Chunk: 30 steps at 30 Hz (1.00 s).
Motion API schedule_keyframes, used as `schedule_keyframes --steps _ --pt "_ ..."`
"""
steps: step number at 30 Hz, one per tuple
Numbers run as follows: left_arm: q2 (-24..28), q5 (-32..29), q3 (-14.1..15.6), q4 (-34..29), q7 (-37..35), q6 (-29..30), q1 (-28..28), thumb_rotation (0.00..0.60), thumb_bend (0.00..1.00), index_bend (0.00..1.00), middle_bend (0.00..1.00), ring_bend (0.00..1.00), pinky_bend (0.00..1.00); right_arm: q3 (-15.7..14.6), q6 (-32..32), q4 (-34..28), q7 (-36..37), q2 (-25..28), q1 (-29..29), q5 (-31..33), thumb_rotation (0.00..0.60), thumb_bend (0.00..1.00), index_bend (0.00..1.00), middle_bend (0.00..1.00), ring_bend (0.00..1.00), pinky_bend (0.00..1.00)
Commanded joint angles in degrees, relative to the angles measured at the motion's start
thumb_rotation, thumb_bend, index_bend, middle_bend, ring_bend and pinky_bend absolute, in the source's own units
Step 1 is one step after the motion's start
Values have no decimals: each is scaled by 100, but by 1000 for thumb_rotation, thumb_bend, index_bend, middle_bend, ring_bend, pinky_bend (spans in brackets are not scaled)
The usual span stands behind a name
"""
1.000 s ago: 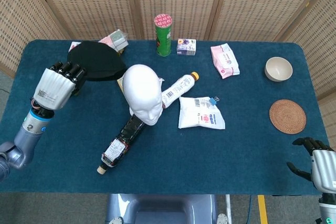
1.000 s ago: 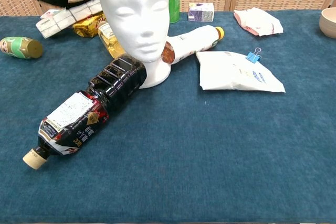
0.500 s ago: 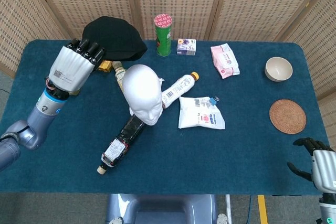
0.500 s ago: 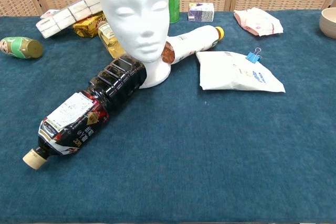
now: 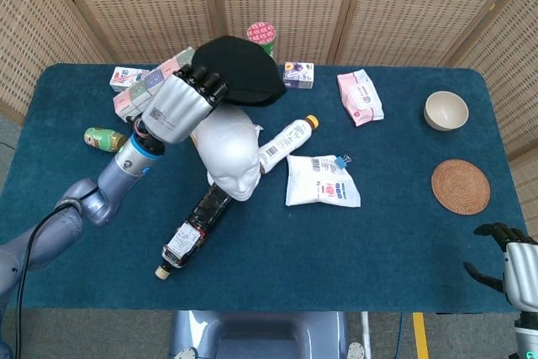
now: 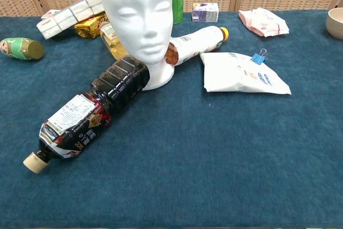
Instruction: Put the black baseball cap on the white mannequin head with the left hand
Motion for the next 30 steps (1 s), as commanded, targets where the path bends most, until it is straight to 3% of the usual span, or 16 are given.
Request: schedule_keyframes --steps 1,16,30 --pt "-3 366 311 -110 155 162 -44 600 484 871 658 583 794 -6 9 16 37 3 -16 12 600 80 399 430 427 524" --pt "992 830 659 -1386 948 560 339 600 483 872 659 583 791 17 -111 109 160 -45 62 14 600 81 399 430 428 524" --pt "1359 1294 988 -2127 1679 419 595 600 484 871 659 583 787 12 -131 135 234 -48 69 15 600 80 399 430 428 524"
